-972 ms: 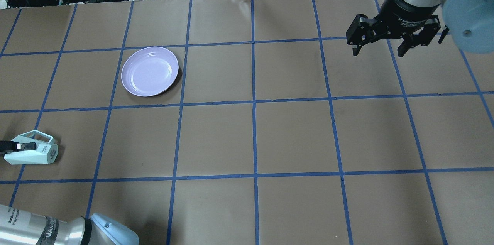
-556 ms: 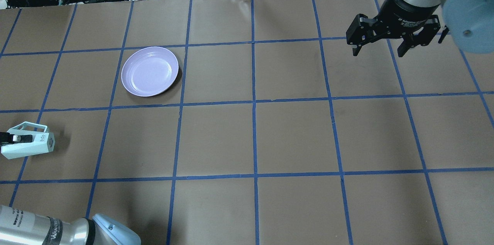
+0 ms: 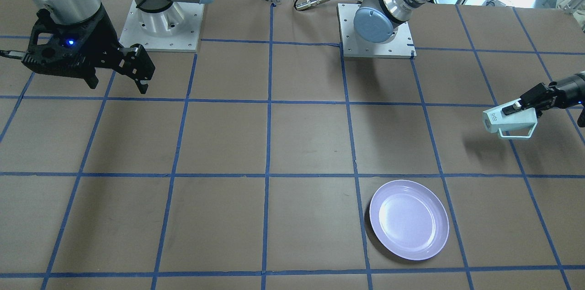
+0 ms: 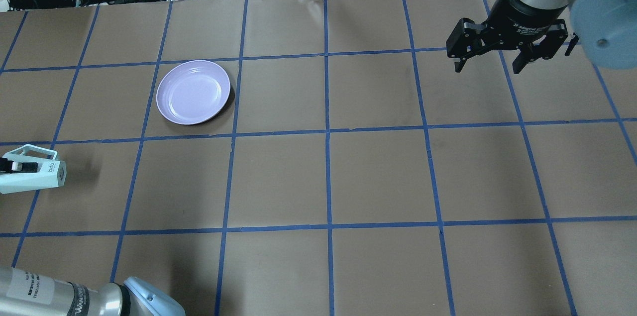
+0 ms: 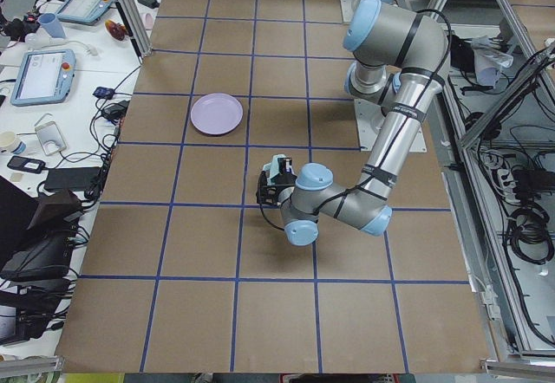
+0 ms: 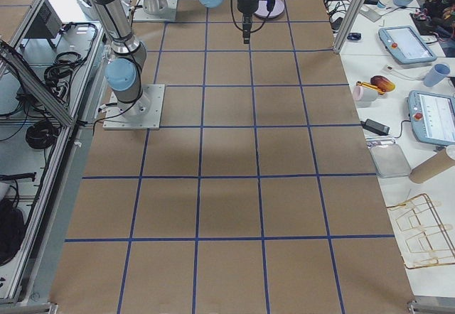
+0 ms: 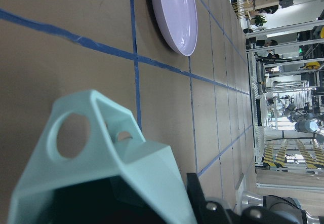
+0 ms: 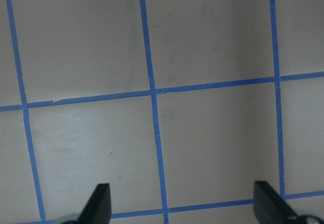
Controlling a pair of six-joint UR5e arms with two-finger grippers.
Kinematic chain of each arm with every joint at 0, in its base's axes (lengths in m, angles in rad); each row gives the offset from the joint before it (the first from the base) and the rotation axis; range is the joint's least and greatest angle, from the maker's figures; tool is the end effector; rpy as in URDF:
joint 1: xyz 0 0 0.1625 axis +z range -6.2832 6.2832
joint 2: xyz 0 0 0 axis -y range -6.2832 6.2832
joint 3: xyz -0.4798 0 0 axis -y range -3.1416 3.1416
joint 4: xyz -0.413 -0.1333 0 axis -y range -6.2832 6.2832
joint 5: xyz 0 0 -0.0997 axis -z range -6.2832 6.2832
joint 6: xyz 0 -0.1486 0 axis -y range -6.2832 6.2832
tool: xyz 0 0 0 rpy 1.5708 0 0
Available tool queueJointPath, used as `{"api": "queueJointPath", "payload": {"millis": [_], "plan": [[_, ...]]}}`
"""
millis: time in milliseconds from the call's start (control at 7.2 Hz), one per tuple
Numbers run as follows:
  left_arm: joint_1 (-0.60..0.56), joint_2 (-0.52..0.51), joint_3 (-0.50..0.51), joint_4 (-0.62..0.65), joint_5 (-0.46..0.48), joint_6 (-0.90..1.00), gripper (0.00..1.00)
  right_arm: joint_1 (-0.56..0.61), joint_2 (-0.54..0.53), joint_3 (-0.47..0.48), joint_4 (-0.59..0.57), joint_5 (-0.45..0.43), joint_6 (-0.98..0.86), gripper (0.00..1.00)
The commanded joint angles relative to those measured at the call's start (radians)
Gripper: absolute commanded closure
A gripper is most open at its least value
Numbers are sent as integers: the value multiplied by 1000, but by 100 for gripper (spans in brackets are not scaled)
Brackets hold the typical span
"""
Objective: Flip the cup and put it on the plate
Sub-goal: 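Carry the held mug with the left gripper over the lavender plate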
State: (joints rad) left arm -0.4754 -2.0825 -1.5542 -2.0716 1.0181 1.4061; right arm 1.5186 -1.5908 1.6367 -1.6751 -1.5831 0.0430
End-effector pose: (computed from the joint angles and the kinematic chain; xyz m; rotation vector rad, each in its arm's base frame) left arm 0.3891 -0.4380 0.2322 -0.0049 -2.0579 0.1997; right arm 0.1046 -0.5173 0.4807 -0.1494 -3.1241 0.0913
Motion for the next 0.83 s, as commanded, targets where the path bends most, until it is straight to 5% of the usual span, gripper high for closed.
{"api": "queueJointPath", "payload": {"millis": [0, 694], "plan": [[-35, 65, 3, 8, -1, -91, 100, 0, -1, 0, 0, 0, 0, 0], [-270, 223, 11, 105, -12, -476, 100, 0, 0, 0, 0, 2, 0, 0]]}}
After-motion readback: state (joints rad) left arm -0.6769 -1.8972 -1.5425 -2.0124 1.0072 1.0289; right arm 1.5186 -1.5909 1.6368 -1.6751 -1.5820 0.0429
